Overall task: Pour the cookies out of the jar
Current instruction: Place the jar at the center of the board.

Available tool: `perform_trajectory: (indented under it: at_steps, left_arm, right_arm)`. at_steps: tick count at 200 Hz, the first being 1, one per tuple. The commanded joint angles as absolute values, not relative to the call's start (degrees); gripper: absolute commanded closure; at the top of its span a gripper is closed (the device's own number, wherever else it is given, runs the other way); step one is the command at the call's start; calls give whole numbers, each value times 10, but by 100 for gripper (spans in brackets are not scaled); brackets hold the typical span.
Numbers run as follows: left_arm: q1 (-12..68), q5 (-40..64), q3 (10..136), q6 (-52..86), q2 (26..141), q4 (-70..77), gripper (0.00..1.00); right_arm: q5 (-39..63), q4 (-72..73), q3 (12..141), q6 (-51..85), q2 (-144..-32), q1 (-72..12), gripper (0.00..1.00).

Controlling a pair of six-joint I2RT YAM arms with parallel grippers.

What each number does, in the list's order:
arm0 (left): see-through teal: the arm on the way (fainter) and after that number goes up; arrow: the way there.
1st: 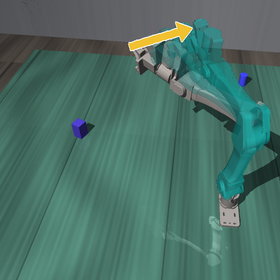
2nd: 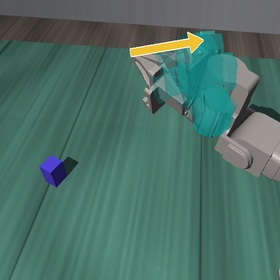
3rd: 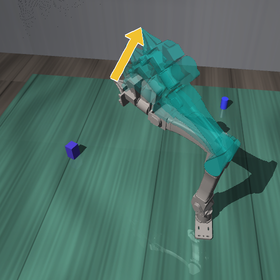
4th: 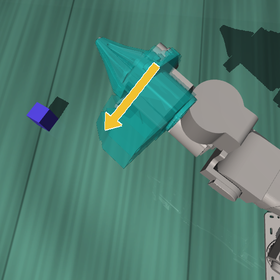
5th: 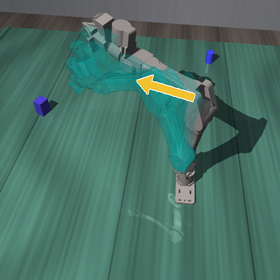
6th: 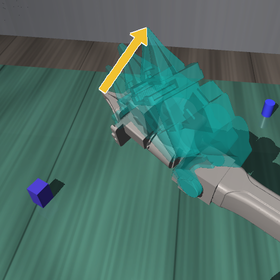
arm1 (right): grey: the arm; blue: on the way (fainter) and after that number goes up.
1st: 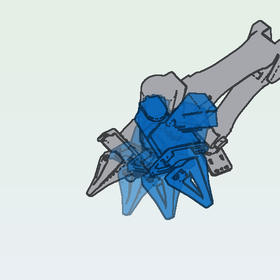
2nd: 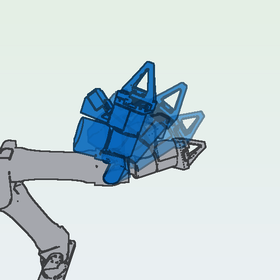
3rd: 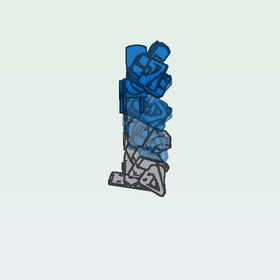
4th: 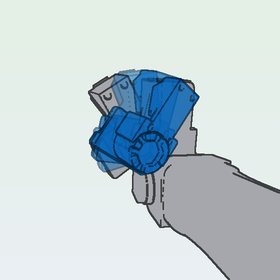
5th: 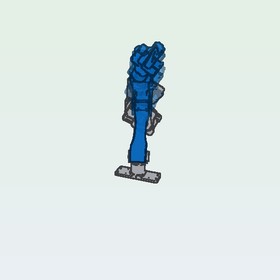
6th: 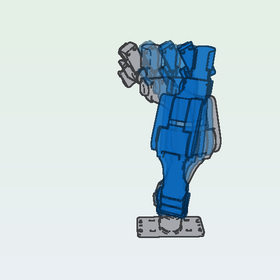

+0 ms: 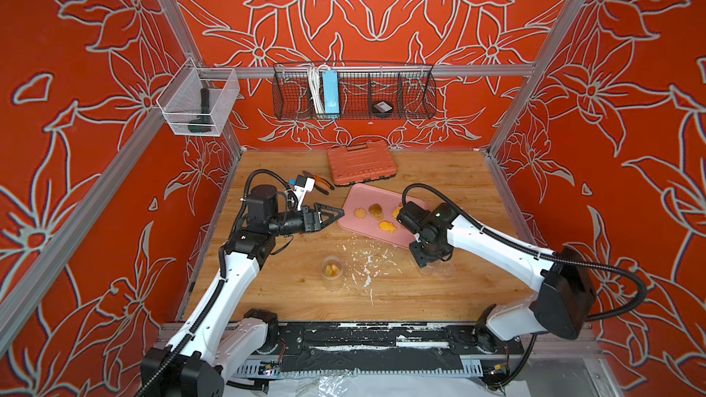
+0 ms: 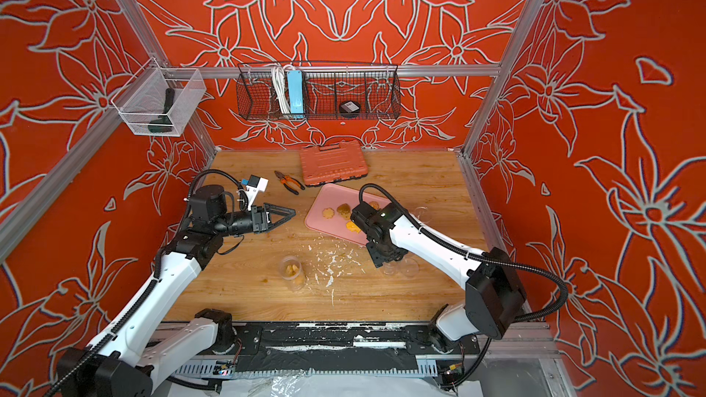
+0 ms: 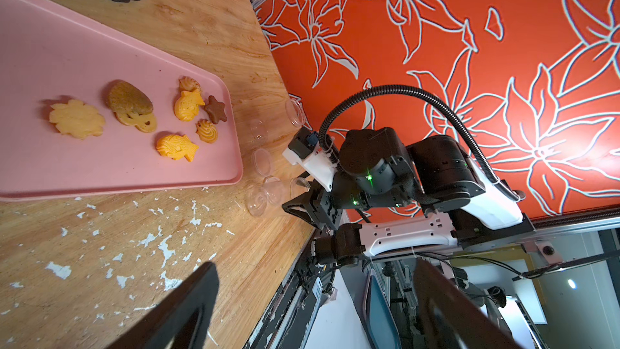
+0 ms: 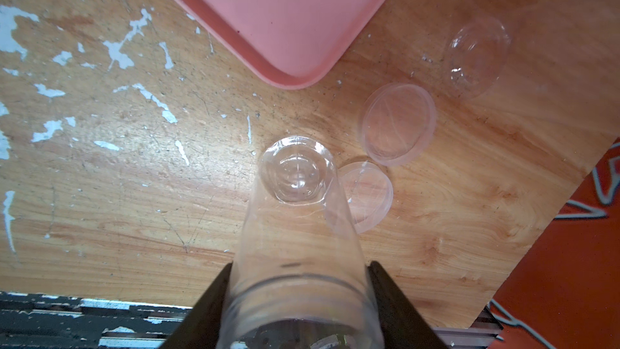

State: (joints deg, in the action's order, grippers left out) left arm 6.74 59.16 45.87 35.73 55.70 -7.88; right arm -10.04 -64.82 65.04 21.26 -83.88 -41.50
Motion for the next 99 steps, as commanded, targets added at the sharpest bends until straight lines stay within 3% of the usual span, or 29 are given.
perform_trajectory:
  at_steps: [1, 63, 99]
  left_arm:
    - [64, 595, 471, 344, 550, -76, 8]
    - [64, 593, 470, 339, 551, -78, 9]
    - [64, 592, 470, 337, 552, -78, 8]
  right_arm:
    - [-106, -651, 643, 200, -835, -404, 50]
    - [-111, -642, 643, 187, -844, -385, 50]
    - [-109, -640, 646, 183, -850, -380, 44]
